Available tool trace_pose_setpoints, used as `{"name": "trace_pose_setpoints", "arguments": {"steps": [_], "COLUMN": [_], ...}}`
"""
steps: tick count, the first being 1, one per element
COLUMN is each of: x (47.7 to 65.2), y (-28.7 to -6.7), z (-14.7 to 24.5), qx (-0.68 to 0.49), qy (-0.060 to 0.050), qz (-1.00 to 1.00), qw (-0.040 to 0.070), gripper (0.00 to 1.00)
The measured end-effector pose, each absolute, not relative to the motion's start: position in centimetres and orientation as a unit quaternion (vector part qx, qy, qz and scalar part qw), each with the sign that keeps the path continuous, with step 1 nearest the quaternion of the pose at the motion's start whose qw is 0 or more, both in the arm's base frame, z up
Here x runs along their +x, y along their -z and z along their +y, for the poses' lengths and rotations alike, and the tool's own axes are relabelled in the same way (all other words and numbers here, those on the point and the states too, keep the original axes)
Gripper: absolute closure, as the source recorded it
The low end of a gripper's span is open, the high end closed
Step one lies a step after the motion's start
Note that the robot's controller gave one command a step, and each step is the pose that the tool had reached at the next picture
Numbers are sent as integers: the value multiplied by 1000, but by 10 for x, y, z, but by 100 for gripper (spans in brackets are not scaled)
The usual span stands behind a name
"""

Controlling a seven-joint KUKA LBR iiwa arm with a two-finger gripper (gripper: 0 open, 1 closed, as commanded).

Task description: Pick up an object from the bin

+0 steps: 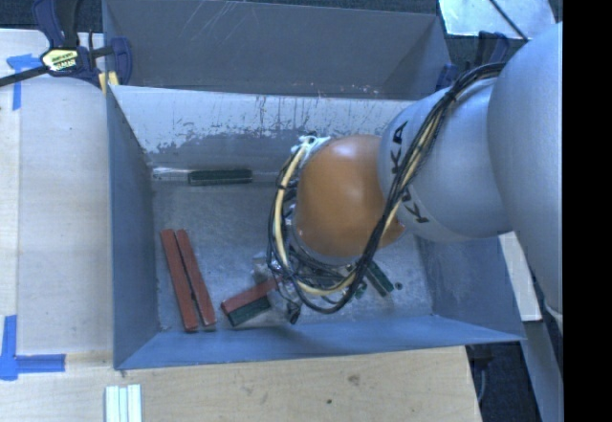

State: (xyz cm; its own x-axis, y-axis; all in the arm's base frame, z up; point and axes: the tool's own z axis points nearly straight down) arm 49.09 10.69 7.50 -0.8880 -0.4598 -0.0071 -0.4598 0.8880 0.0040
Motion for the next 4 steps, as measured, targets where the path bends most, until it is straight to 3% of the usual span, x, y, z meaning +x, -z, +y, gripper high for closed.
{"name": "trace_pose_setpoints", "arguments": {"steps": [1, 2, 3, 4], "x": [496, 495, 487, 501], "y": [-112, -110, -121, -68], "z": [107, 107, 136, 125], "qx": [-266, -265, -236, -213], "qy": [0, 0, -1, 0], "qz": [964, 964, 972, 977], "qw": [4, 2, 4, -2], "gripper": [100, 0, 0, 0]}}
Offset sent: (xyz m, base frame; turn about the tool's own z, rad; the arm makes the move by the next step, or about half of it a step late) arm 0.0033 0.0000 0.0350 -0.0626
